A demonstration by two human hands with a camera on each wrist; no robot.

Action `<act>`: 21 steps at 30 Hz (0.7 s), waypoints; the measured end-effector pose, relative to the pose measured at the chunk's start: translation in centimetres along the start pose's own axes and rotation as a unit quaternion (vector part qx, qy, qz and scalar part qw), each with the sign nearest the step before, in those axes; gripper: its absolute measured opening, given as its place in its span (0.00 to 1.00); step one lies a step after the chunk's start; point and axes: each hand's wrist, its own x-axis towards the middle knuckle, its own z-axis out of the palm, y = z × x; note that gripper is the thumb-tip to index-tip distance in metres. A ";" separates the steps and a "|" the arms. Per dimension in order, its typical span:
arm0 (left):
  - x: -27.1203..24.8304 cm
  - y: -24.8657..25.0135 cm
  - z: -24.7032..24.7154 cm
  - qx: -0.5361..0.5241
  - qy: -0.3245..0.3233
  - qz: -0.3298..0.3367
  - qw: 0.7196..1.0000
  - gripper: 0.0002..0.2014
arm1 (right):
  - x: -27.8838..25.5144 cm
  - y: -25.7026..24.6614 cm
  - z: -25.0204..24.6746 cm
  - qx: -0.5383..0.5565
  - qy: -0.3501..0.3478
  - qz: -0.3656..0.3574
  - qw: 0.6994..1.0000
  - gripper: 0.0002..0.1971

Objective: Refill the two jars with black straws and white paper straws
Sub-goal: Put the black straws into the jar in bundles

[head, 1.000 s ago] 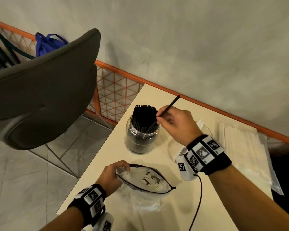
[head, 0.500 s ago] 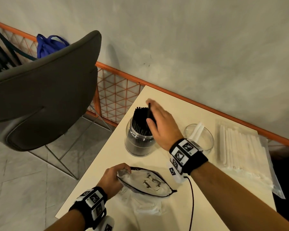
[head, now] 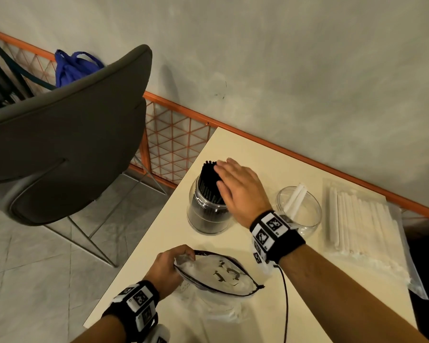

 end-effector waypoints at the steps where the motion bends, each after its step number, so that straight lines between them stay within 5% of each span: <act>1: 0.0 0.0 -0.1 0.000 0.000 0.000 1.000 0.14 | -0.8 0.1 0.8 -0.028 -0.046 0.008 0.999 0.26; 3: 0.0 -0.1 -0.2 0.002 -0.003 -0.002 1.000 0.14 | -2.3 0.2 1.8 -0.053 -0.091 0.012 0.994 0.30; 9: 0.0 -0.3 -0.6 0.005 -0.009 -0.010 1.000 0.16 | 2.3 -1.3 0.3 -0.013 -0.072 0.038 0.997 0.34; 13: 0.0 -0.3 -0.9 0.000 -0.005 -0.005 1.000 0.16 | 5.2 -0.9 2.4 -0.064 -0.167 0.048 0.983 0.37; 21: 0.5 -0.1 -1.6 0.004 0.009 -0.002 1.000 0.15 | 5.2 -2.0 2.1 -0.051 -0.140 0.042 0.988 0.32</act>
